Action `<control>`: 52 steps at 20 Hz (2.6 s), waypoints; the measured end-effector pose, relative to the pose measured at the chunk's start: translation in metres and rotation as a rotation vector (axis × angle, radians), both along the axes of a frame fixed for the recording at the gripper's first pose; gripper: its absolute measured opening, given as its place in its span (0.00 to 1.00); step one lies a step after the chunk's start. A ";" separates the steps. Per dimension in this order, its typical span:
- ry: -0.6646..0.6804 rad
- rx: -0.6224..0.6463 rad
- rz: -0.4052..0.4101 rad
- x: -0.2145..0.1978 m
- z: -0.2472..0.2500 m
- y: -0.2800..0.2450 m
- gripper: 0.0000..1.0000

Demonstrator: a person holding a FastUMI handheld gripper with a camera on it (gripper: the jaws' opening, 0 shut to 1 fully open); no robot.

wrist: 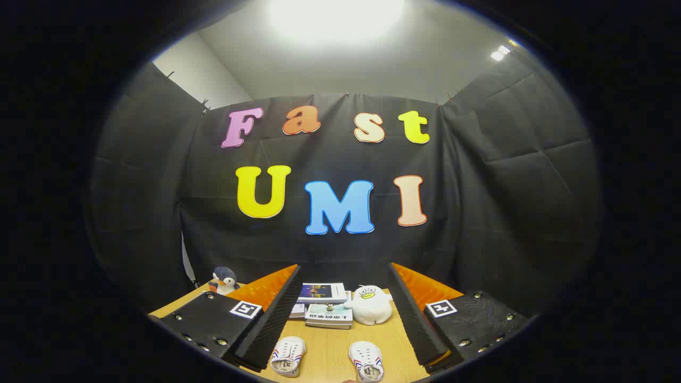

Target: Open the storage box then place both shoes into the box .Put the left shoe in first, then the right shoe, with the right side of both shoes facing outward in a uniform manner.

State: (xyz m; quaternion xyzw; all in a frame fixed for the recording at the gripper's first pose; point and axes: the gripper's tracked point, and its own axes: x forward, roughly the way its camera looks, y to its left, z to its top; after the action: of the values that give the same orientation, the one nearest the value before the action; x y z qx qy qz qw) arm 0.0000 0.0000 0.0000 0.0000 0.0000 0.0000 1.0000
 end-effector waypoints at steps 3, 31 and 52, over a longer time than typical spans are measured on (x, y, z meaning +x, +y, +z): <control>-0.012 -0.030 -0.003 -0.007 0.005 0.001 0.97; 0.084 0.058 0.099 0.048 -0.048 0.008 0.97; 0.680 0.420 0.660 0.089 -0.217 0.174 0.99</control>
State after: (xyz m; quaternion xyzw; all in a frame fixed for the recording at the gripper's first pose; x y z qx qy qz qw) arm 0.0892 0.1745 -0.2167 0.2007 0.3248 0.3152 0.8688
